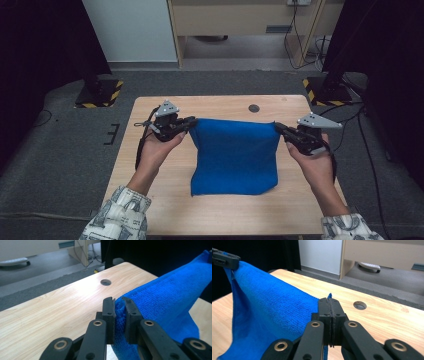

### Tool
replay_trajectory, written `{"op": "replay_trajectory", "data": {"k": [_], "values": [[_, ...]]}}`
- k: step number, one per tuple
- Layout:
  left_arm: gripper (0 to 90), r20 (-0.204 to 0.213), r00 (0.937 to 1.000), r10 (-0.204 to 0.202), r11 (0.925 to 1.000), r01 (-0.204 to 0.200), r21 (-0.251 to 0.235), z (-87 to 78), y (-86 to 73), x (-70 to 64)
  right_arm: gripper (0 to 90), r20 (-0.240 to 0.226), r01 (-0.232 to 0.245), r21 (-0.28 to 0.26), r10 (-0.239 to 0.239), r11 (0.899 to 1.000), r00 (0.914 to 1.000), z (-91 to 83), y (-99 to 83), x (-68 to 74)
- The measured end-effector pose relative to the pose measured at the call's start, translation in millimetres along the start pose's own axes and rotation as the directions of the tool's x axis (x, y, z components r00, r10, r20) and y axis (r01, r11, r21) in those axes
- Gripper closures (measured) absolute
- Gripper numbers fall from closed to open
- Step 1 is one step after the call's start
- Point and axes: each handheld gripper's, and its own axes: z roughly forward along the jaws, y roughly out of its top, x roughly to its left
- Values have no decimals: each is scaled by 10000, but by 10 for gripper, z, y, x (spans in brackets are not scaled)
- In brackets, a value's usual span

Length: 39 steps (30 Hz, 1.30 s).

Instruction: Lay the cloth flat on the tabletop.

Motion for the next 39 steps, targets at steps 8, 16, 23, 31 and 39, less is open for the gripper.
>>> {"op": "replay_trajectory", "data": {"k": [8,16,23,31,39], "values": [[813,-365,9992,-186,9987,203,470,413,-77,169,897,319,-524,434,511,9977,9982,404,-150,-258],[813,-796,9968,-80,9940,166,1078,747,-218,315,897,484,-789,956,746,9923,9960,753,-314,-433],[813,-1048,9944,-119,9925,245,1195,834,-254,402,897,549,-778,1089,721,9910,9959,907,-340,-458],[812,-1209,9926,-95,9927,239,1183,835,-157,442,897,678,-797,1106,725,9907,9951,968,-288,-452],[807,-1303,9915,-26,9911,199,1319,891,-108,493,897,801,-772,1114,685,9908,9944,984,-239,-438]]}}
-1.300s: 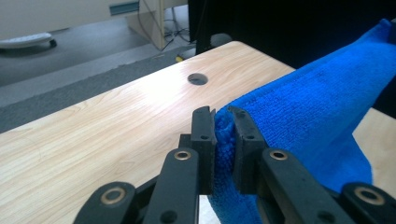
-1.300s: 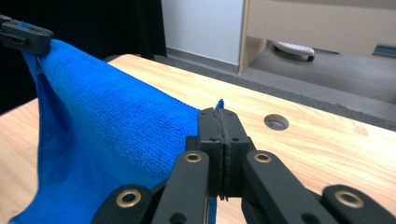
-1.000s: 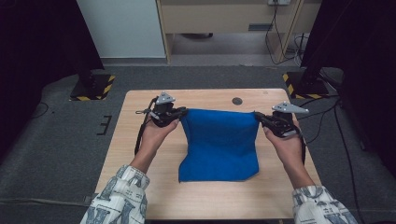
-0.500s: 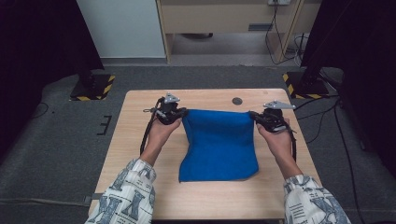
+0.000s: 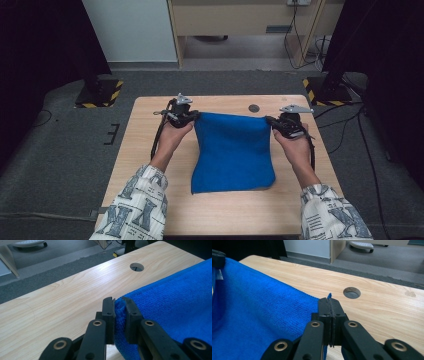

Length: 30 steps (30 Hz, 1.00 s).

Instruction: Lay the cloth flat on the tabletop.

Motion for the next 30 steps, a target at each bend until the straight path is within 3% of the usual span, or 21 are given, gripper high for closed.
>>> {"op": "replay_trajectory", "data": {"k": [5,19,30], "values": [[809,-233,9997,90,10000,-89,35,104,30,41,897,102,-44,207,41,9998,9999,106,-16,-35],[806,-256,9997,-42,9991,53,431,332,-53,256,897,378,-290,733,263,9969,9989,459,-37,-113],[864,-217,9998,31,9986,-19,526,481,-51,229,897,564,-256,832,210,9962,9982,425,-40,-166]]}}
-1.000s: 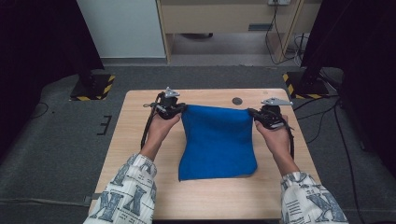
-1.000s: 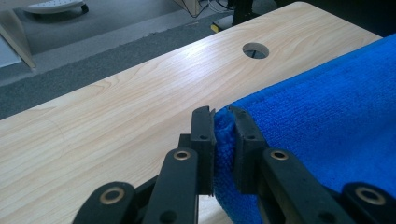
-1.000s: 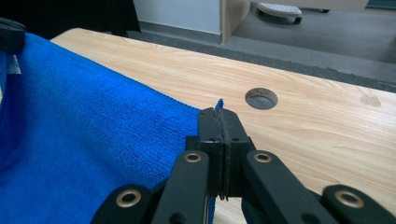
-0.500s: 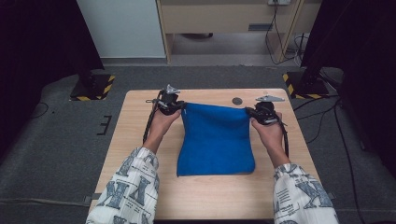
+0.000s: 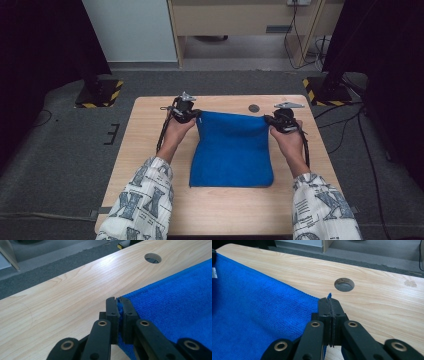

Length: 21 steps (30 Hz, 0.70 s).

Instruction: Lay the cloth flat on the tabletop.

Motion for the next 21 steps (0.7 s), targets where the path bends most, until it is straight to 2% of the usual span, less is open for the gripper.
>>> {"op": "replay_trajectory", "data": {"k": [4,5,7,8,9,12,17,20,21], "values": [[864,-102,9999,37,10000,-36,54,-15,-11,36,897,-70,-169,-54,168,9998,9998,37,17,18],[863,-170,9998,125,9998,-123,152,-31,-22,73,897,-141,-100,-19,100,9999,9999,92,31,78],[862,-285,9996,-37,9998,42,181,-66,-56,177,897,-238,-65,32,66,10000,9997,146,38,134],[861,-285,9996,-37,9998,42,181,-66,-56,177,897,-247,-52,51,54,10000,9997,173,39,156],[858,-129,9996,-269,9996,270,112,-69,-81,244,897,-224,-26,62,27,10000,9997,195,39,167],[853,29,9998,-217,9997,216,128,-37,-100,245,897,-128,1,146,1,9999,9999,219,29,148],[849,207,9998,-34,9998,29,221,52,-99,154,897,52,-21,201,20,9998,10000,176,14,87],[822,22,10000,77,9997,-77,213,74,-93,122,894,121,-5,230,2,9997,9999,139,-9,38],[765,-218,9997,83,9998,-80,154,69,-89,128,878,79,19,217,-21,9998,10000,141,-14,25]]}}
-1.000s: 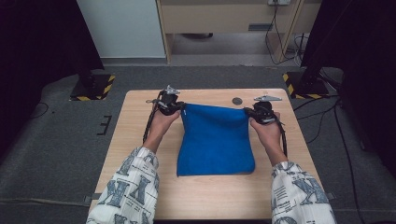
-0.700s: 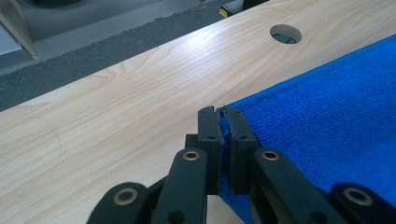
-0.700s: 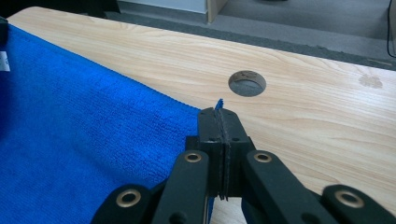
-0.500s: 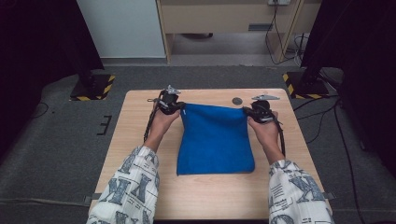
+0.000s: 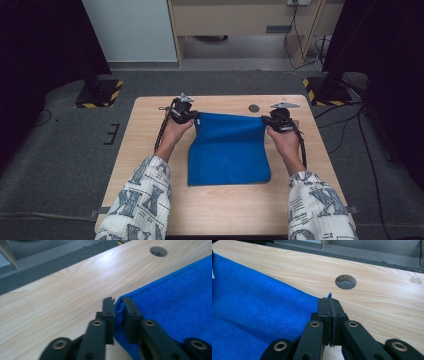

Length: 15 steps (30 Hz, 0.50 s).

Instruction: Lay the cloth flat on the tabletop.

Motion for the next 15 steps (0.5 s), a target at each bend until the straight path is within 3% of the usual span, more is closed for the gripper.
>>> {"op": "replay_trajectory", "data": {"k": [1,2,3,5,8,15], "values": [[674,-300,9995,-46,9999,44,-98,-5,2,19,807,-40,-46,-44,46,10000,10000,10,-1,-11],[490,-519,9986,-95,9998,84,-207,-13,1,49,667,126,-181,-320,185,9993,9997,15,4,-17],[453,-788,9965,-263,9992,238,-322,-46,-5,115,620,171,-218,-461,226,9987,9996,9,8,-16],[374,-813,9953,-522,9982,496,-336,-97,-16,184,484,369,-198,-705,224,9973,9991,-10,20,-11],[343,-811,9953,-530,9986,524,-93,-181,-24,209,393,675,47,-819,9,9966,9977,-47,26,0],[286,-544,9977,-415,9990,406,-182,-422,-4,103,274,419,-46,-650,73,9979,9991,-174,-1,9]]}}
